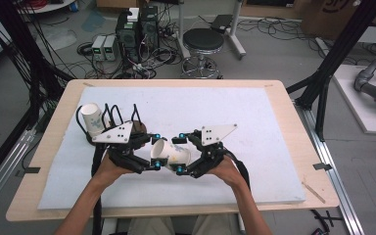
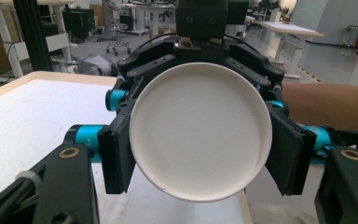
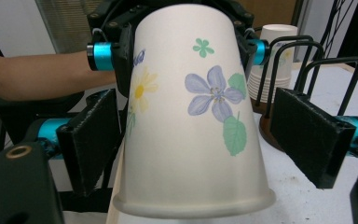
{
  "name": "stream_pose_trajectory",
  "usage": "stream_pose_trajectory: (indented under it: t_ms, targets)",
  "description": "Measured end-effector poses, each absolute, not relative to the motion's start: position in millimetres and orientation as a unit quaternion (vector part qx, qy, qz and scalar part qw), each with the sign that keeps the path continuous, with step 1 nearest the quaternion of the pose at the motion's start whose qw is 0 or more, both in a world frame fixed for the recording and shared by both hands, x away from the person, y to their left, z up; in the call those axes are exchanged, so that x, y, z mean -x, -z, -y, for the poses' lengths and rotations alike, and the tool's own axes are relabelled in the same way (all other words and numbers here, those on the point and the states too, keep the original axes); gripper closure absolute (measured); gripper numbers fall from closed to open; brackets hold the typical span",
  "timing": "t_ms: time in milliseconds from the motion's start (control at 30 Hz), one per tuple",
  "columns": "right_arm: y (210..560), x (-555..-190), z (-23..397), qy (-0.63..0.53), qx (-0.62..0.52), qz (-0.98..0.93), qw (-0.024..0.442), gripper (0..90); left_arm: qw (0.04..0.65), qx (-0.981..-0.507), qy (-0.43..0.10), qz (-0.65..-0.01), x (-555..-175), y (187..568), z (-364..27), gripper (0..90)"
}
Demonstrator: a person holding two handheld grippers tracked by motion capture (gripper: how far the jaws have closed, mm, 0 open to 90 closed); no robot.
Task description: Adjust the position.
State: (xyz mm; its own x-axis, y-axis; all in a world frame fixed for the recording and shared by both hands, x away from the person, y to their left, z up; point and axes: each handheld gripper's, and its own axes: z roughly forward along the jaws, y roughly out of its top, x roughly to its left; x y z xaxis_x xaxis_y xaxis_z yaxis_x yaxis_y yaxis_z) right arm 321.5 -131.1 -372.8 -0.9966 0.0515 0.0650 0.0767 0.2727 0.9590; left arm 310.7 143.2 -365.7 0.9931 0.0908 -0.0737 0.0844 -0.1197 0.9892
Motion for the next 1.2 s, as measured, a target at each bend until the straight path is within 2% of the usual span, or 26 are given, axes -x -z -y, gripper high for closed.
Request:
stream_pose_trajectory:
  t_ms: [367,567,1100,1133,1167,1200]
  targets:
    - [376.6,-323.8,126.5,0.595,0.042,0.802,0.018,17.0,0.661,-0.749,-0.005,-0.055,-310.0,359.1,-142.7,34.9]
    - [377.4,-324.6,125.6,0.599,0.035,0.800,0.025,24.5,0.661,-0.748,-0.008,-0.057,-310.3,358.0,-143.0,34.9]
    - [378.5,-325.5,125.2,0.591,0.032,0.805,0.039,31.0,0.657,-0.752,-0.008,-0.057,-310.2,359.6,-142.9,34.6]
    - [378.5,-325.4,125.2,0.590,0.033,0.806,0.039,31.0,0.657,-0.751,-0.014,-0.056,-309.1,360.3,-142.3,33.8]
    - [378.6,-325.5,125.3,0.589,0.033,0.807,0.038,31.0,0.656,-0.752,-0.023,-0.060,-308.4,360.6,-141.0,28.3]
    - [378.5,-325.3,125.4,0.588,0.035,0.807,0.039,31.0,0.649,-0.756,-0.037,-0.079,-307.3,361.1,-138.3,15.6]
